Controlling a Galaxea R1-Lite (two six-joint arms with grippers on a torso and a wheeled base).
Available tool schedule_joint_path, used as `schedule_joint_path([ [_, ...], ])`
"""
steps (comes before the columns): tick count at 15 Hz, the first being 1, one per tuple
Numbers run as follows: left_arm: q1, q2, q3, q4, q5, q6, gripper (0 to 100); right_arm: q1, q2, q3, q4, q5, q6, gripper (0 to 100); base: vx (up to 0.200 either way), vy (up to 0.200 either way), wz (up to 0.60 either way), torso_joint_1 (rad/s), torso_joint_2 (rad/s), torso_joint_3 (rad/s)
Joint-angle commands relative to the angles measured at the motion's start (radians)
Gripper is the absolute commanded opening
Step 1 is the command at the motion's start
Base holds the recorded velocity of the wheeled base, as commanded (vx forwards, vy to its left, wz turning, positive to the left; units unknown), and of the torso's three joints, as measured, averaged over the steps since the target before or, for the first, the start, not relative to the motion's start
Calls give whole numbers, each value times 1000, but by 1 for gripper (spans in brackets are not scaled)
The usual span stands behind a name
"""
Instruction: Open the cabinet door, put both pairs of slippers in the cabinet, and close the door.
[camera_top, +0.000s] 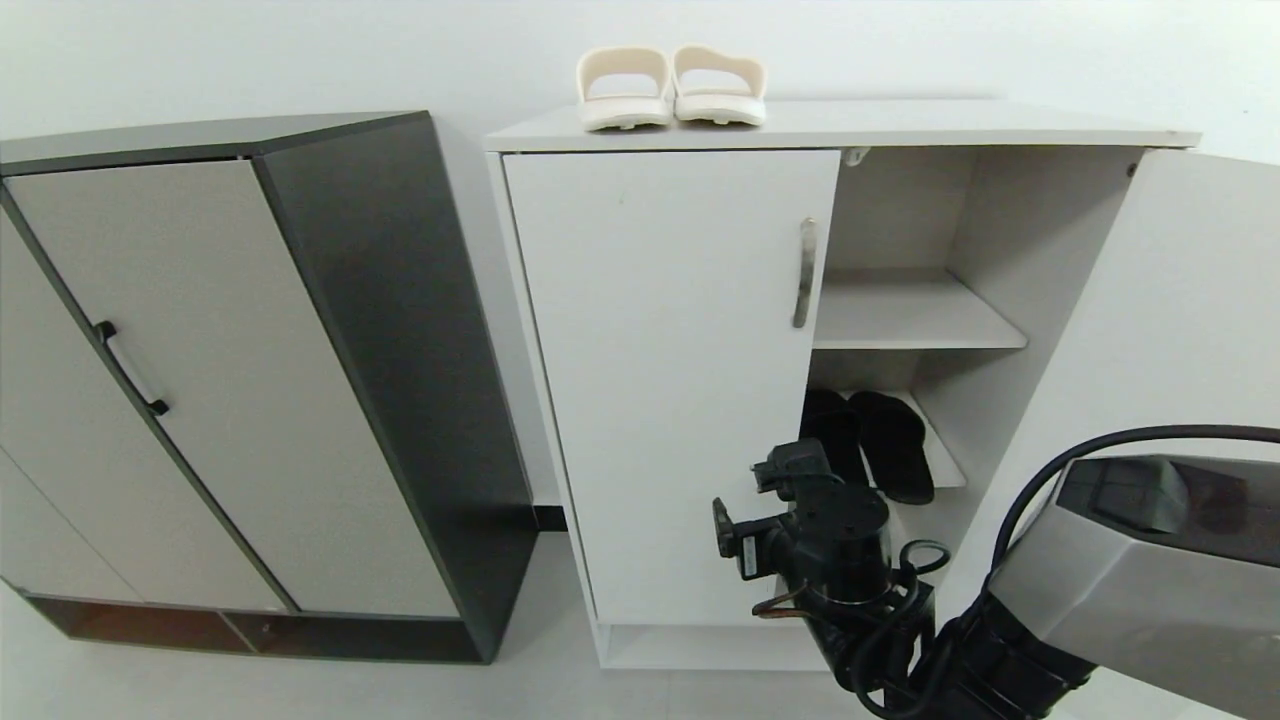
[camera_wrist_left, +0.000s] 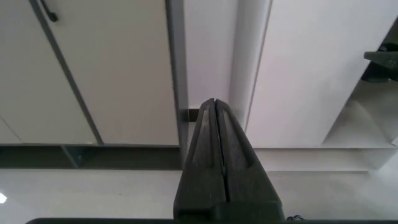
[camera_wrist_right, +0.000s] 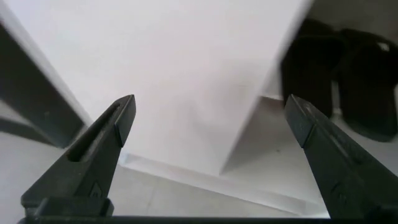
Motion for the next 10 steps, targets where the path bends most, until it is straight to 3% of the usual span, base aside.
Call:
schedule_joint_path([
  [1,0,2,0,0,-1,0,0,2,1,21,-30,3,-24,100,0,200,0,2,-2,7],
  [6,0,2,0,0,1,1,0,-1,18,30,-65,11,-56,100,0,200,0,0,1,4],
  [10,0,2,0,0,1,0,0,0,19,30,-65,12,-56,100,0,0,0,0,0,0],
])
